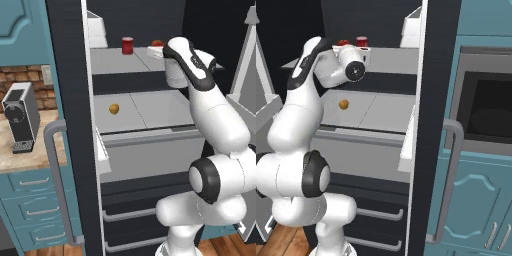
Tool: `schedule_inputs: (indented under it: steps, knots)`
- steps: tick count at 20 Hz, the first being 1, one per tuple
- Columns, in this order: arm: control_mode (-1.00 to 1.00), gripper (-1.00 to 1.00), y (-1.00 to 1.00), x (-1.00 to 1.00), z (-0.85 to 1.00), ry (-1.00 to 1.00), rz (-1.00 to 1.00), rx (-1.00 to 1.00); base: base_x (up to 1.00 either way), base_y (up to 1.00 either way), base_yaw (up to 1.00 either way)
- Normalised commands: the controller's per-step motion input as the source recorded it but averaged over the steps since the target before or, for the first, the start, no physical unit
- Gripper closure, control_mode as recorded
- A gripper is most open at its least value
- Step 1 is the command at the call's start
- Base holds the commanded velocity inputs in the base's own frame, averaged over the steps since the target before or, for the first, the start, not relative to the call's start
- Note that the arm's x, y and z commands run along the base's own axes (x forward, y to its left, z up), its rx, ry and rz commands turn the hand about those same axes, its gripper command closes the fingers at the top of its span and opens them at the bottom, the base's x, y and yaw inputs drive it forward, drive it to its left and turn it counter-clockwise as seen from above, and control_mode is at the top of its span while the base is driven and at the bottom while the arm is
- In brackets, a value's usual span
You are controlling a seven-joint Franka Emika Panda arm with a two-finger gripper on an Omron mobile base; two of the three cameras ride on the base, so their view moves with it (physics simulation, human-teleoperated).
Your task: Pick the two apples from the fridge and place them on the plate next to the blender to make a fruit smoothie.
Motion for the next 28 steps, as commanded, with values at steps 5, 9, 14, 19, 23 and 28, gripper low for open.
schedule_inputs:
  steps: [5,9,14,19,23,28]
  knots:
    - [-1.00,1.00,0.04,-1.00,0.27,0.05,0.13,-0.11,0.00,0.00,0.00]
    - [-1.00,1.00,0.03,-1.00,0.00,0.30,0.10,-0.21,0.00,0.00,0.00]
    - [-1.00,1.00,0.04,-1.00,-0.12,0.46,0.08,-0.26,0.00,0.00,0.00]
    - [-1.00,1.00,0.04,-1.00,-0.89,0.57,0.06,-0.42,0.00,0.00,0.00]
    - [-1.00,1.00,-0.04,-1.00,-0.92,0.40,0.07,-0.37,0.00,0.00,0.00]
    - [-1.00,1.00,-0.11,-0.92,-0.12,-0.17,0.00,-0.09,0.00,0.00,0.00]
